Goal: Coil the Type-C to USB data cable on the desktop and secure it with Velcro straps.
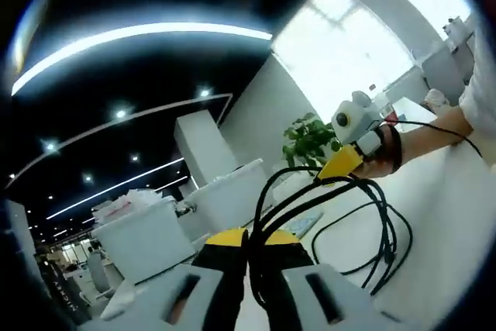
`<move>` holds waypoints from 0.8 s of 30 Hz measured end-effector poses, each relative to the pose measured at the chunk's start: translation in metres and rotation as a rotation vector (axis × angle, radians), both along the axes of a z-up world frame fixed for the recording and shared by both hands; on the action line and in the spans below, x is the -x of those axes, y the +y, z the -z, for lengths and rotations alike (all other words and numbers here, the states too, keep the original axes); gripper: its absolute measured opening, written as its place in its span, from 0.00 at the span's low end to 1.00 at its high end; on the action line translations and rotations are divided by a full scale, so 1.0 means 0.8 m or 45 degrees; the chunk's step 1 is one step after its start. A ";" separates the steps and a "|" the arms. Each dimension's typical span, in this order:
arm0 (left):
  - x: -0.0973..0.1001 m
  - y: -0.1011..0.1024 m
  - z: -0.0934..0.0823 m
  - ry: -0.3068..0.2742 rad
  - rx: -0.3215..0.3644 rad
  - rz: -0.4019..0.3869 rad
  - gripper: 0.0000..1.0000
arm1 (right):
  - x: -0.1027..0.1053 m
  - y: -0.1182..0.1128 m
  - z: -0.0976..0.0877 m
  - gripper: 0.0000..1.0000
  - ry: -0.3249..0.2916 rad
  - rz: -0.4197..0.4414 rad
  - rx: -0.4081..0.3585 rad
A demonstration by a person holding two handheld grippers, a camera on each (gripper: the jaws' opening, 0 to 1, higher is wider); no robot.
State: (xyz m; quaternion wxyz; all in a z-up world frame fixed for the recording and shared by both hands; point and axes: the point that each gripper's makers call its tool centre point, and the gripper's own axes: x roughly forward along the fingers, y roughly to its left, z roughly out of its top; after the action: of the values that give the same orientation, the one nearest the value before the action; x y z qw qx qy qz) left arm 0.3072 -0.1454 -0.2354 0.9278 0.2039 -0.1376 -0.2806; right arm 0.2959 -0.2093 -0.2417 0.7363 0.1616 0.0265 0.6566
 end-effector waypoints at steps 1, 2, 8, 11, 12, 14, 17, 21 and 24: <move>0.000 -0.001 0.001 0.010 0.010 0.011 0.11 | 0.005 0.002 0.001 0.02 0.006 -0.026 0.001; 0.000 -0.002 0.002 0.017 0.014 0.027 0.11 | 0.005 0.003 0.000 0.02 0.010 -0.040 -0.002; 0.003 -0.009 0.007 0.034 -0.011 0.071 0.07 | 0.011 0.008 0.004 0.02 0.092 -0.112 -0.013; -0.006 -0.003 0.017 0.067 -0.081 -0.011 0.06 | -0.022 -0.002 0.005 0.03 -0.048 0.112 0.077; -0.007 -0.004 0.016 0.070 -0.080 -0.015 0.06 | -0.025 -0.006 0.003 0.05 -0.085 0.152 0.099; -0.010 0.000 0.016 0.093 -0.065 -0.023 0.06 | -0.025 -0.016 -0.015 0.17 -0.187 0.222 0.110; -0.013 0.002 0.017 0.123 -0.076 -0.044 0.06 | -0.006 -0.009 -0.036 0.32 -0.311 0.244 0.147; -0.013 -0.005 0.015 0.106 -0.112 -0.050 0.06 | 0.002 0.017 -0.021 0.42 -0.470 0.285 0.304; -0.010 -0.007 0.019 0.111 -0.128 -0.046 0.06 | -0.004 0.015 -0.006 0.42 -0.424 0.280 0.339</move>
State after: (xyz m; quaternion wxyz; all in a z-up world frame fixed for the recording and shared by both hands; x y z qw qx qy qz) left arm 0.3156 -0.1510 -0.2503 0.9264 0.2403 -0.0791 -0.2789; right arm 0.2987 -0.1971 -0.2365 0.8124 -0.0453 -0.0265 0.5807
